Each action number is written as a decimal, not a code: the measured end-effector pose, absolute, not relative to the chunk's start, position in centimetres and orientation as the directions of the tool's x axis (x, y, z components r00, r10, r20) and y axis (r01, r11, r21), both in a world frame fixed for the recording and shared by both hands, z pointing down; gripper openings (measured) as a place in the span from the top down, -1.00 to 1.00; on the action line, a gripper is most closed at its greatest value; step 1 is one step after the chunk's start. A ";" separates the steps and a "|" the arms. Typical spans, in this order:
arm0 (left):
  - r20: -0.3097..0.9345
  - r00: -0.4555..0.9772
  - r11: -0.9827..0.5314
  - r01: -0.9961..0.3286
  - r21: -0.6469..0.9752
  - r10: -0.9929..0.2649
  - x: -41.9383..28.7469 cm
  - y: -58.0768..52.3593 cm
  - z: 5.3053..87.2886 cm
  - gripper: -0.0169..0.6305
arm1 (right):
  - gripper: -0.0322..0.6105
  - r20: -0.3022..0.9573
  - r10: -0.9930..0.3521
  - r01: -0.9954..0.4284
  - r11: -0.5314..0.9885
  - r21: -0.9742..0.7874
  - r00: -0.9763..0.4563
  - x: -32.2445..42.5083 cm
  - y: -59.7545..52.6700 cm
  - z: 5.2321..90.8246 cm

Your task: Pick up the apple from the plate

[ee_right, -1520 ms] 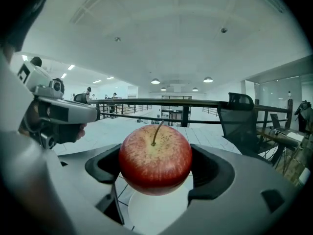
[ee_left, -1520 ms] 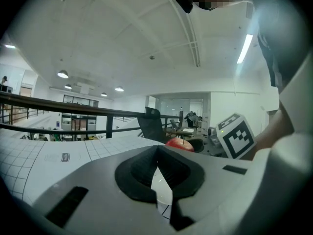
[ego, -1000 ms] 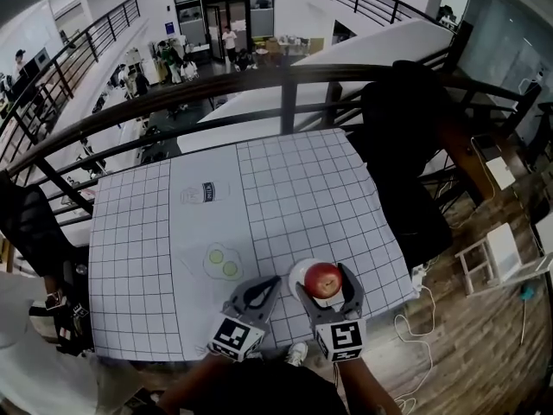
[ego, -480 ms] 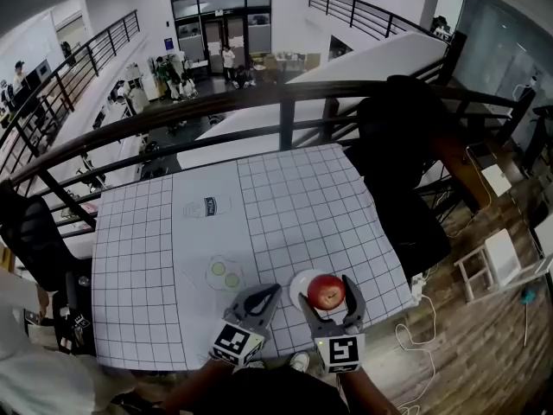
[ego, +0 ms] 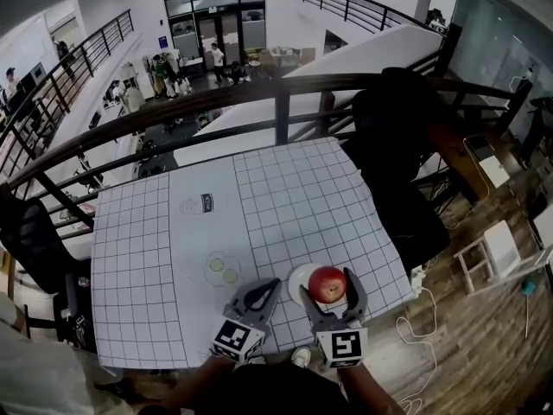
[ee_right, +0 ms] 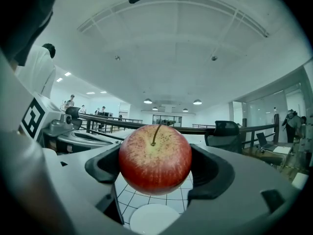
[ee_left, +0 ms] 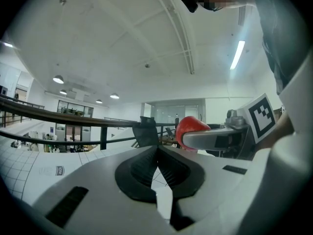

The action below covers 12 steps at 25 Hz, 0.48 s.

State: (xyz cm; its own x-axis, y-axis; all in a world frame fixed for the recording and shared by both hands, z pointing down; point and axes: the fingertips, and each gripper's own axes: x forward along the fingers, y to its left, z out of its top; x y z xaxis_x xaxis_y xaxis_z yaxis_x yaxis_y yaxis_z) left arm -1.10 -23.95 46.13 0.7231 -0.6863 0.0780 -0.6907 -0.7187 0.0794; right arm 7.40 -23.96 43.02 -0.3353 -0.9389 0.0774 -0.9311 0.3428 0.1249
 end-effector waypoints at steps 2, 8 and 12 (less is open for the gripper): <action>0.072 0.722 -0.717 -0.691 0.085 -0.688 -1.0 -24.0 45.9 0.88 | -0.35 0.076 -0.941 -0.934 0.336 0.121 -0.329 7.6 -23.9 43.1; 0.060 0.721 -0.717 -0.692 0.084 -0.690 -1.0 -24.0 45.4 0.88 | -0.35 0.069 -0.942 -0.934 0.336 0.121 -0.330 7.6 -23.6 42.3; 0.061 0.721 -0.716 -0.693 0.084 -0.690 -0.9 -23.8 45.3 0.88 | -0.35 0.071 -0.941 -0.934 0.337 0.118 -0.331 7.7 -23.4 42.5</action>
